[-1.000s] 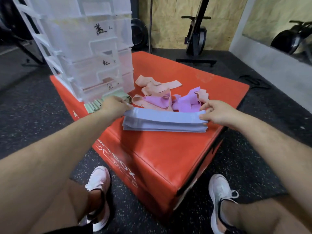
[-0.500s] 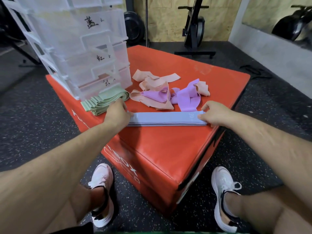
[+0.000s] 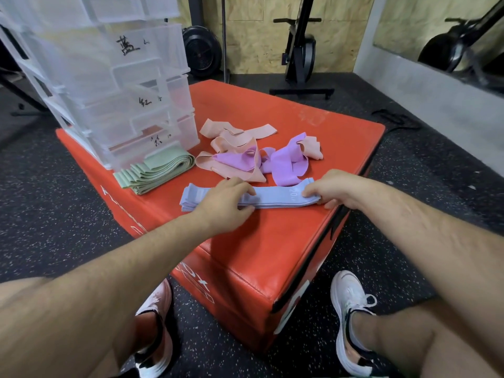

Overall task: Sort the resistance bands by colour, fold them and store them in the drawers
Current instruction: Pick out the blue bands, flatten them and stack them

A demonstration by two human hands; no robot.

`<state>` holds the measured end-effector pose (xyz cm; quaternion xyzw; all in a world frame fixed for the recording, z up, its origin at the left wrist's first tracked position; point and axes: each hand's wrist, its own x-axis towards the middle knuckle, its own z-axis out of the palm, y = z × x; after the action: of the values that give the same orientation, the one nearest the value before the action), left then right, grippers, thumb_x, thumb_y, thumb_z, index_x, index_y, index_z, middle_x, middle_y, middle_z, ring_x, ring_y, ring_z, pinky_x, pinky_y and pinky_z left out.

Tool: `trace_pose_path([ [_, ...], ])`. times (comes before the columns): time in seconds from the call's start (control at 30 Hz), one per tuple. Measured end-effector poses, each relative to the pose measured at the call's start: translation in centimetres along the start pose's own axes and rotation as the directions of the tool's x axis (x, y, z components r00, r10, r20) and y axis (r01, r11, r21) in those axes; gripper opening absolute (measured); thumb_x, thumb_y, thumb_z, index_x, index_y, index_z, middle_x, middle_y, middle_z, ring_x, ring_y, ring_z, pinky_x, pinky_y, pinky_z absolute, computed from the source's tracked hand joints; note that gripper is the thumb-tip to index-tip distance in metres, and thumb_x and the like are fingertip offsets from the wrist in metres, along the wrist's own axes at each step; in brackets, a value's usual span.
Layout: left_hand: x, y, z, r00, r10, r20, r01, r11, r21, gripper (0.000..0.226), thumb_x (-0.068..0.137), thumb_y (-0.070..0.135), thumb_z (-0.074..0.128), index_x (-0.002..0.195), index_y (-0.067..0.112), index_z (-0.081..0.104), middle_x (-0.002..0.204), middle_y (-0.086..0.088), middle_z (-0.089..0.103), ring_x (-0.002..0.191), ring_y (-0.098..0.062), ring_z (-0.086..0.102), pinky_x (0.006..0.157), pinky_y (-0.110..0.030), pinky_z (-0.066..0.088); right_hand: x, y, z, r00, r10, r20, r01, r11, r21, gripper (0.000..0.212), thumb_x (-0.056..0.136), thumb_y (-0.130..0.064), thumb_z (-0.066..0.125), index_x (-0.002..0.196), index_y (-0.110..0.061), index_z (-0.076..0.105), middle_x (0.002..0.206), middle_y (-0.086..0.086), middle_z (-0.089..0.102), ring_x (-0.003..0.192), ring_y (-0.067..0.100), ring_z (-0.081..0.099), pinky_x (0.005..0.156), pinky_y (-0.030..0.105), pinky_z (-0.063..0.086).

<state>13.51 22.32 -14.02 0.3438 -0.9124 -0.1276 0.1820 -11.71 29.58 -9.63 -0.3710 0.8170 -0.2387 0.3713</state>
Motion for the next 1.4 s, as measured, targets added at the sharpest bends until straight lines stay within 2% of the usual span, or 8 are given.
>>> trace_pose_path([
  [0.2,0.8,1.1,0.2,0.997,0.016,0.07,-0.014,0.999,-0.031,0.023,0.086,0.034,0.065,0.108,0.028,0.069,0.109,0.006,0.059,0.107,-0.021,0.052,0.097,-0.041,0.044,-1.2,-0.5,-3.0,0.998,-0.009,0.063,0.003,0.996,0.086,0.016,0.085,-0.007,0.072,0.098,-0.001,0.065,0.086,0.009,0.069,0.074,0.018,0.068,0.079,0.034,0.06],
  [0.4,1.4,3.0,0.5,0.979,0.059,0.196,-0.061,0.998,0.001,0.035,0.089,0.042,0.063,0.123,0.036,0.063,0.125,0.011,0.057,0.121,-0.017,0.045,0.1,-0.039,0.039,-2.7,-0.8,-5.8,0.99,-0.042,0.136,0.012,0.977,0.215,0.022,0.085,-0.008,0.074,0.106,-0.003,0.068,0.086,0.007,0.071,0.07,0.015,0.068,0.059,0.026,0.058],
  [0.7,-0.7,-1.0,-4.2,0.98,-0.07,0.184,0.02,0.965,0.263,0.027,0.091,0.054,0.054,0.112,0.041,0.066,0.119,0.019,0.058,0.117,-0.017,0.044,0.086,-0.036,0.033,-3.6,-7.2,-0.7,0.966,-0.184,0.183,0.154,0.974,0.167,0.011,0.08,-0.011,0.074,0.089,-0.01,0.069,0.082,0.007,0.072,0.066,0.014,0.068,0.062,0.027,0.059],
  [0.9,-2.0,-3.1,-4.1,0.976,-0.095,0.196,0.11,0.992,-0.065,0.023,0.091,0.036,0.061,0.11,0.029,0.072,0.097,0.008,0.067,0.091,-0.016,0.06,0.083,-0.029,0.045,-4.6,-10.1,4.4,0.971,-0.199,0.134,0.191,0.979,0.067,0.013,0.078,-0.01,0.073,0.088,-0.005,0.067,0.072,0.007,0.068,0.058,0.014,0.067,0.065,0.029,0.063],
  [1.0,-2.1,-3.1,-4.7,0.967,-0.182,0.177,0.214,0.959,-0.184,0.02,0.097,0.031,0.058,0.114,0.026,0.068,0.102,0.008,0.069,0.094,-0.012,0.062,0.084,-0.026,0.045,-5.0,-11.1,7.1,0.963,-0.231,0.139,0.227,0.973,0.04,0.01,0.079,-0.009,0.073,0.083,-0.007,0.064,0.068,0.007,0.064,0.056,0.015,0.063,0.06,0.028,0.063],
  [1.2,-1.7,-3.8,-5.4,0.921,-0.36,0.148,0.38,0.747,-0.546,0.036,0.092,0.05,0.045,0.101,0.022,0.067,0.1,-0.004,0.072,0.1,-0.025,0.067,0.098,-0.046,0.051,-4.5,-12.4,11.1,0.956,-0.276,0.101,0.279,0.96,-0.02,0.013,0.079,-0.013,0.072,0.073,-0.01,0.062,0.063,0.004,0.06,0.056,0.016,0.062,0.052,0.022,0.057],
  [1.33,-1.7,-3.7,-5.3,0.933,-0.356,0.049,0.327,0.785,-0.526,0.025,0.101,0.028,0.049,0.102,0.012,0.068,0.096,-0.013,0.071,0.093,-0.028,0.067,0.087,-0.046,0.054,-3.9,-12.6,12.0,0.959,-0.263,0.108,0.278,0.948,-0.156,0.02,0.08,-0.025,0.072,0.086,-0.006,0.072,0.076,0.007,0.075,0.069,0.021,0.075,0.065,0.024,0.053],
  [1.4,-1.5,-3.7,-5.4,0.939,-0.343,0.01,0.299,0.805,-0.513,0.021,0.1,0.024,0.053,0.104,0.011,0.069,0.09,-0.008,0.071,0.082,-0.022,0.066,0.081,-0.041,0.056,-3.8,-12.7,11.8,0.956,-0.241,0.164,0.268,0.949,-0.167,0.017,0.075,-0.026,0.074,0.079,-0.011,0.067,0.074,0.005,0.073,0.063,0.016,0.072,0.059,0.022,0.048],
])
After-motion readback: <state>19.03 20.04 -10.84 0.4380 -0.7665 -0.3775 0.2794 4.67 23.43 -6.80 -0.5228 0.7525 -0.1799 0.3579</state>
